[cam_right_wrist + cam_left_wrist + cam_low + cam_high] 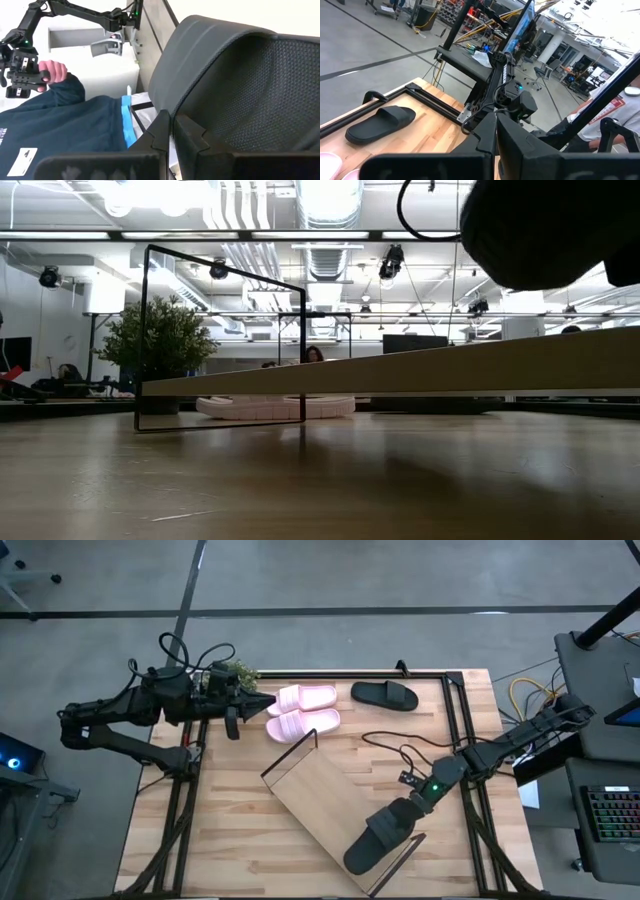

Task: Pick and place slides into the shelf
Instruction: Put the bottom black slipper on the shelf

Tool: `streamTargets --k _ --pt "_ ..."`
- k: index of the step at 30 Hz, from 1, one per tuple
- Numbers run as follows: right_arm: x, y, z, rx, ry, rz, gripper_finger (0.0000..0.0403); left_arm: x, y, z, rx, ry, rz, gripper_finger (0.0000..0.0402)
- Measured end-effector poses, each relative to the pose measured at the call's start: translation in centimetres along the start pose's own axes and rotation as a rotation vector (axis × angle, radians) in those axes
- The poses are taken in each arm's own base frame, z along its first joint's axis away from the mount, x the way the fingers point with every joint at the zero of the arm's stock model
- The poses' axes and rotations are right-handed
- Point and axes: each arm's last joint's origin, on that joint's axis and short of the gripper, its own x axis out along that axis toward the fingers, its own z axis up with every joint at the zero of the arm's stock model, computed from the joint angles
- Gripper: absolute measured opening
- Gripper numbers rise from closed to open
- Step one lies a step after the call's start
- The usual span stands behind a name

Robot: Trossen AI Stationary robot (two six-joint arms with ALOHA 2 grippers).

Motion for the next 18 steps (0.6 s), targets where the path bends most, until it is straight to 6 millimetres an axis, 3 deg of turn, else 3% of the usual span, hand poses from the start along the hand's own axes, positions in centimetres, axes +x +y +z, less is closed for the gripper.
streamTargets --k 10,18 --pt "0.4 -1.0 -0.1 0.014 0.018 -0.039 0.0008 0.0 0.0 0.0 0.0 0.001 0.0 0.0" --pt "2.0 -1.5 0.3 0.009 0.051 -0.012 0.0008 0.0 0.0 0.0 0.0 0.001 0.0 0.0"
